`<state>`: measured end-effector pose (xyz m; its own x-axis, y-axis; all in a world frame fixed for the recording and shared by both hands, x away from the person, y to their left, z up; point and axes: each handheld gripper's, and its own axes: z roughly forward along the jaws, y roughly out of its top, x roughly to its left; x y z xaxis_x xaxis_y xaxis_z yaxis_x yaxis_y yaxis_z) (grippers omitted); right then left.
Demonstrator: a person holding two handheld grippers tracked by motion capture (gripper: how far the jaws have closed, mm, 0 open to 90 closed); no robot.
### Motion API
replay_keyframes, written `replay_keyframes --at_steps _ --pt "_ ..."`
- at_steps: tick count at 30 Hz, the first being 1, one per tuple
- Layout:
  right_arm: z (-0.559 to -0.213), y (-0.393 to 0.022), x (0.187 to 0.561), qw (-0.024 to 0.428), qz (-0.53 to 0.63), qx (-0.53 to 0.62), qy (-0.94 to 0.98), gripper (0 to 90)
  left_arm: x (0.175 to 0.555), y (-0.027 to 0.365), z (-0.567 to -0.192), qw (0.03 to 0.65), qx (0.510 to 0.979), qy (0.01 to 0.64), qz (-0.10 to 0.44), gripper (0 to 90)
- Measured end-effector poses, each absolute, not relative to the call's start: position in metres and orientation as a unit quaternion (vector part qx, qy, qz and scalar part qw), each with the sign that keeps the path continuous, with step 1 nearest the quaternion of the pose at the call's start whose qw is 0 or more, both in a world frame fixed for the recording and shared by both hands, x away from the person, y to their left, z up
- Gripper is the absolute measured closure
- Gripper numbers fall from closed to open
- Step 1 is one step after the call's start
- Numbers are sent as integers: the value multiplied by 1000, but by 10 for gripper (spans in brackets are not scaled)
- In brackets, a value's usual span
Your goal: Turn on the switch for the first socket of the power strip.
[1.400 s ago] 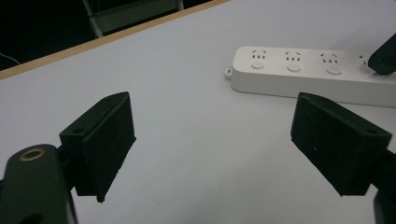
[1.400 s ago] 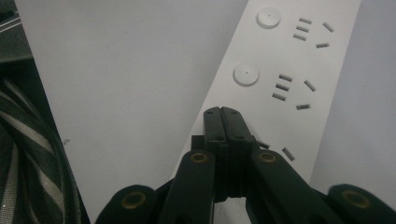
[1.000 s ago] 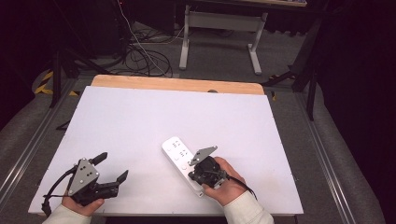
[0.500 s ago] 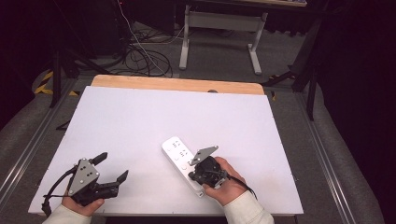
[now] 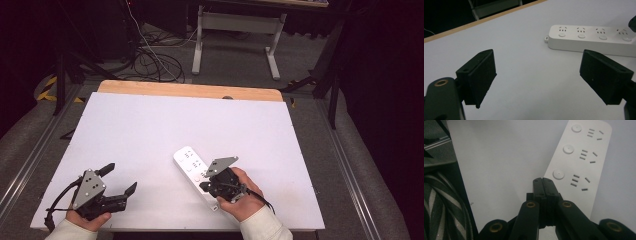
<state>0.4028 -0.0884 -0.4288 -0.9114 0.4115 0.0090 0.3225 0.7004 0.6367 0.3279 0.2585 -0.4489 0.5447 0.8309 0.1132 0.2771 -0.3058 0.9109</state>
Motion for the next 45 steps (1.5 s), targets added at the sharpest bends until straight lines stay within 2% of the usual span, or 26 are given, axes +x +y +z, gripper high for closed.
replay_keyframes --at_steps 23,32,40,45 --pt "-396 -97 388 118 389 180 896 900 329 258 -449 456 751 369 302 141" --pt "-393 -99 387 123 401 174 891 895 328 258 -449 458 750 371 301 141" --pt "-388 -103 386 125 416 176 883 766 328 258 -449 455 752 369 302 141" --pt "-384 -108 386 130 433 176 874 638 328 257 -449 460 749 370 300 141"
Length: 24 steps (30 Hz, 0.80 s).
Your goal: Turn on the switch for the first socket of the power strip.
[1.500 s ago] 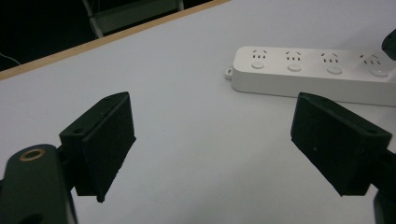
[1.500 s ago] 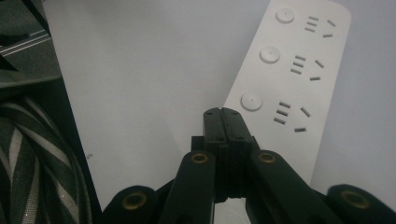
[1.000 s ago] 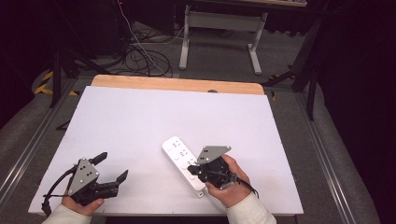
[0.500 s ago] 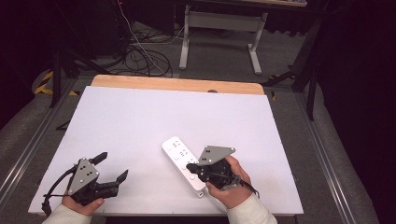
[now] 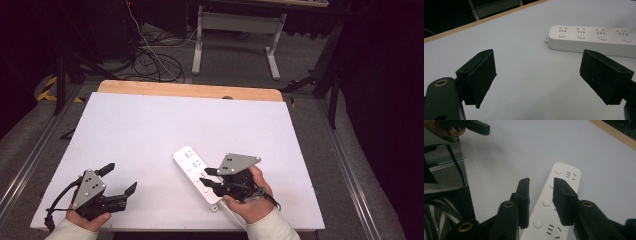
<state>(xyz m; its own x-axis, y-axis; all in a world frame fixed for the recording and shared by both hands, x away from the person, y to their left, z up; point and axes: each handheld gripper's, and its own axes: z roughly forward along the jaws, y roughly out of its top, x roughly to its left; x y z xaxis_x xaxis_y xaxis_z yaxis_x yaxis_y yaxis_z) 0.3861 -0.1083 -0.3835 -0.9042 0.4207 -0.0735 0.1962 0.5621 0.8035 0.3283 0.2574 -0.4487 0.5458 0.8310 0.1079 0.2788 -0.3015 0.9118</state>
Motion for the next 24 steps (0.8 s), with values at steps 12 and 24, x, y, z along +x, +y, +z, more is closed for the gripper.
replay_keyframes --at_steps 12,24 --pt "-374 -131 393 143 472 192 848 333 328 257 -449 461 750 367 299 140" --pt "-372 -162 401 148 485 228 831 191 328 259 -448 464 750 365 298 137"
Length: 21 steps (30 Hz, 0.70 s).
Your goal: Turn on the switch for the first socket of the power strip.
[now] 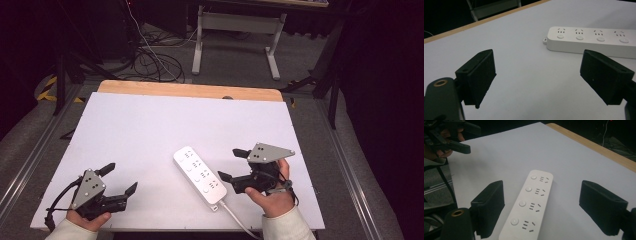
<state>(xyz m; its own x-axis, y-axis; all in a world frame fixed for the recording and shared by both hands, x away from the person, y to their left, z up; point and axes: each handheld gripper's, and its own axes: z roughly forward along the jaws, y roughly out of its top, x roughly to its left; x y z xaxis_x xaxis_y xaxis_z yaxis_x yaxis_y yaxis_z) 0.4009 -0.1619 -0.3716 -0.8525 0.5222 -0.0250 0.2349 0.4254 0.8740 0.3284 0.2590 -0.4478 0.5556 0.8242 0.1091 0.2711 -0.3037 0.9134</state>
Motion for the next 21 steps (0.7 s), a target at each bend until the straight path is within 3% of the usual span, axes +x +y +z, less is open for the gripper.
replay_keyframes --at_steps 7,21 --pt "-380 -181 405 137 499 240 822 122 328 260 -447 465 750 365 299 134" --pt "-414 -217 415 150 507 271 805 115 327 260 -444 458 752 360 307 133"
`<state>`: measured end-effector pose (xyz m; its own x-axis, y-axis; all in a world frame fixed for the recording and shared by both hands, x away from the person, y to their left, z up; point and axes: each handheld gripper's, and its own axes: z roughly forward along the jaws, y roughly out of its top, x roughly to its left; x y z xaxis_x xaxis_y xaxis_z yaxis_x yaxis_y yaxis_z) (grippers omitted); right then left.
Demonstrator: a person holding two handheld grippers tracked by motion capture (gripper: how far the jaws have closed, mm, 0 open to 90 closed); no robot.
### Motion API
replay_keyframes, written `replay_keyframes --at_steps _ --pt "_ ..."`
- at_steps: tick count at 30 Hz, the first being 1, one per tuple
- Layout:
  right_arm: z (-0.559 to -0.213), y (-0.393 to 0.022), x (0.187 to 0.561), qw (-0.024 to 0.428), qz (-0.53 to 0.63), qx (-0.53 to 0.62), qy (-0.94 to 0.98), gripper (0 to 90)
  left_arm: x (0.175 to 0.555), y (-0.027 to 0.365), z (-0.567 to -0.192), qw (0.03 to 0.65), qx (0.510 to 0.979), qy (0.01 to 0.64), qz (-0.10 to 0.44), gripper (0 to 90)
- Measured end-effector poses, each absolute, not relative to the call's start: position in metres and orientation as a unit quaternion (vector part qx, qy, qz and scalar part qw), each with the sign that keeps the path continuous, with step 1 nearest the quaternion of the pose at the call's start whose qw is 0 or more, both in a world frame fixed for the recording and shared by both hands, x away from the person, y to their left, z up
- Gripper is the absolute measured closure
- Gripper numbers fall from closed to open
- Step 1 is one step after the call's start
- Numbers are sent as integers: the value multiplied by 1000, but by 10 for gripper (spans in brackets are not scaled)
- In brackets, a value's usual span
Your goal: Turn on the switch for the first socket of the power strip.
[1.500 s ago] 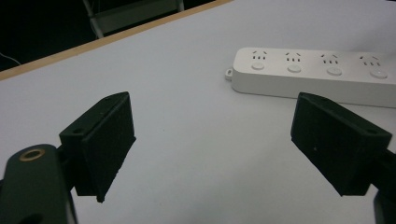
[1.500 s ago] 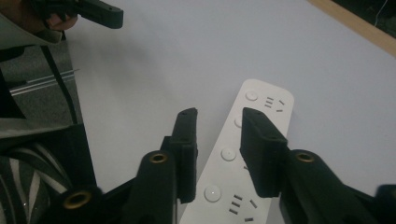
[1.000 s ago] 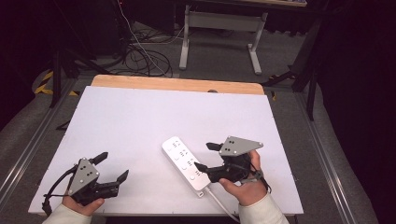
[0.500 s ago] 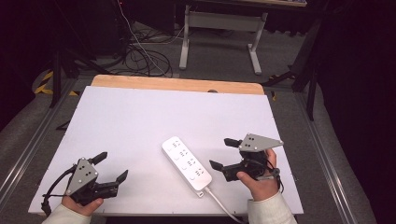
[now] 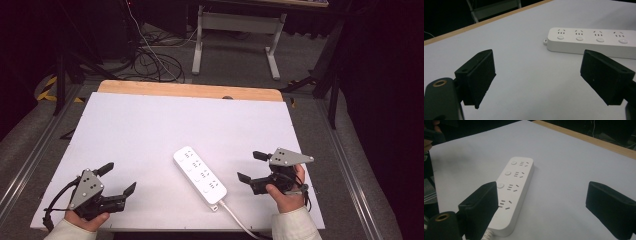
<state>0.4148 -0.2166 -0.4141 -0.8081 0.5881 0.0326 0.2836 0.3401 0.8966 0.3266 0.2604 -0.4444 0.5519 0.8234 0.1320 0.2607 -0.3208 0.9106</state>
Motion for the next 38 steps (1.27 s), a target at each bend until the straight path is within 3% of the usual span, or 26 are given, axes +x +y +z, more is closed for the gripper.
replay_keyframes --at_steps 24,38 --pt "-477 -260 412 130 479 287 819 65 329 264 -445 463 746 378 295 120" --pt "-478 -263 410 124 500 283 809 54 336 266 -452 464 745 386 284 113"
